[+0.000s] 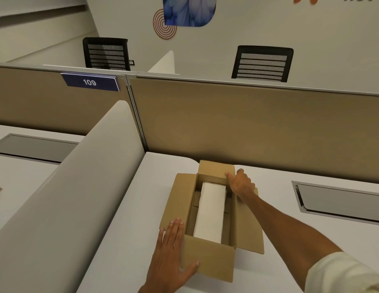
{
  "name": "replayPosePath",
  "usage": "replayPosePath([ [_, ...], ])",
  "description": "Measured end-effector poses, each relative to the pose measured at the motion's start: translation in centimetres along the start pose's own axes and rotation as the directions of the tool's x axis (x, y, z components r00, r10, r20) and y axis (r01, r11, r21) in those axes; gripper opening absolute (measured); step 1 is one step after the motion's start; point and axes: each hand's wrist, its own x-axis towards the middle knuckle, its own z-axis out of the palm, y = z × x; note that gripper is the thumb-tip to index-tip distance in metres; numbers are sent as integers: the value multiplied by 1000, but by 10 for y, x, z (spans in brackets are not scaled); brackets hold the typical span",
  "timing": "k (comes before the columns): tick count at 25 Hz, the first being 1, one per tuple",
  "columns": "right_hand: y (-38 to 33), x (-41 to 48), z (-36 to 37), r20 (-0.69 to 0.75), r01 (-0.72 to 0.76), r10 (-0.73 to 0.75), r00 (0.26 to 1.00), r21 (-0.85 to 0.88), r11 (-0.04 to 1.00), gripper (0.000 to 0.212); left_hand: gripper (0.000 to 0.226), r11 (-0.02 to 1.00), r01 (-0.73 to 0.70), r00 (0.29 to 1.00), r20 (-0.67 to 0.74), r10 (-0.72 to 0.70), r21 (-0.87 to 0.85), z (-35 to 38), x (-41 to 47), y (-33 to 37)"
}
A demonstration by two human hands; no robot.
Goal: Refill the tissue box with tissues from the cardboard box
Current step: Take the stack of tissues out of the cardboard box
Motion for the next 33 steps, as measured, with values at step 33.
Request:
replayPosePath([
  [33, -16, -95, 49, 488, -551, 309, 817, 500, 668, 63, 100, 997, 52, 998, 24, -53, 49, -5, -3, 10],
])
